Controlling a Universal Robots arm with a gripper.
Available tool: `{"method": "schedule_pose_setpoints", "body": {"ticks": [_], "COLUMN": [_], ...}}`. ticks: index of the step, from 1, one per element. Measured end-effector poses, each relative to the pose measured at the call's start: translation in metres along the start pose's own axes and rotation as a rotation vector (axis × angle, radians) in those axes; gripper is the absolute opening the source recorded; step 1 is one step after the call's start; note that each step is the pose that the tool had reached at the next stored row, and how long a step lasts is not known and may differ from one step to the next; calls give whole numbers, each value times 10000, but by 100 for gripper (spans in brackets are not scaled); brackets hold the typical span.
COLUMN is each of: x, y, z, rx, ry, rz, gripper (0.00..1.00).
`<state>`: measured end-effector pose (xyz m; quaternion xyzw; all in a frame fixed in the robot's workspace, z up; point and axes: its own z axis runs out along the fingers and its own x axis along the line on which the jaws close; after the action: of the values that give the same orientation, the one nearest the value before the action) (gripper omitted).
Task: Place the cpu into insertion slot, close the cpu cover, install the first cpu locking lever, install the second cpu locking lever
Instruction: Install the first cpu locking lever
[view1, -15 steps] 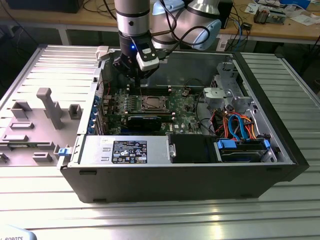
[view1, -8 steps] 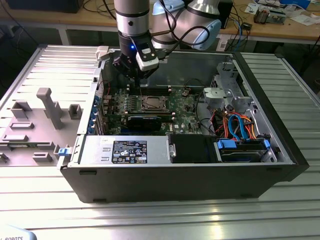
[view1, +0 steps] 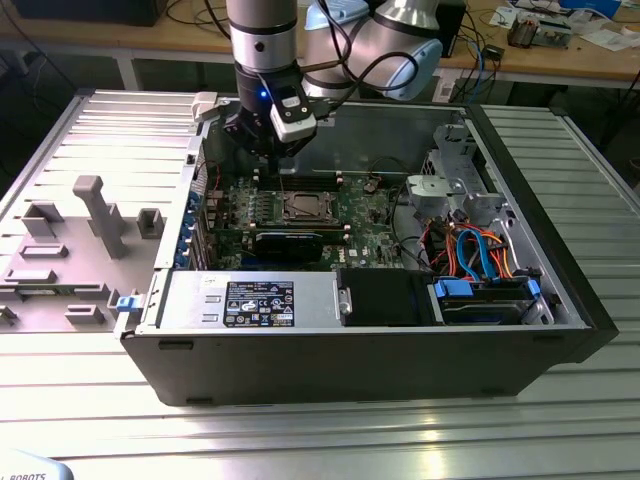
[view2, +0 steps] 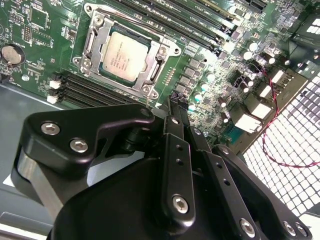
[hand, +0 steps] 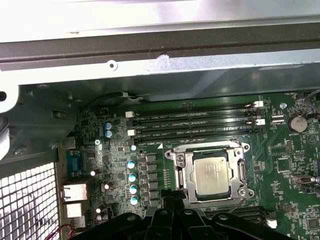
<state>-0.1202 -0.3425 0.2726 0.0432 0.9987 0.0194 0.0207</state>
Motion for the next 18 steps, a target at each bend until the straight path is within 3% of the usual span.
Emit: {"method": "schedule_pose_setpoints", "body": {"ticks": [18], "x": [90], "y": [45], "z": [50], "rx": [-52], "ry": [8], "rz": [-93], "gripper": [11]}}
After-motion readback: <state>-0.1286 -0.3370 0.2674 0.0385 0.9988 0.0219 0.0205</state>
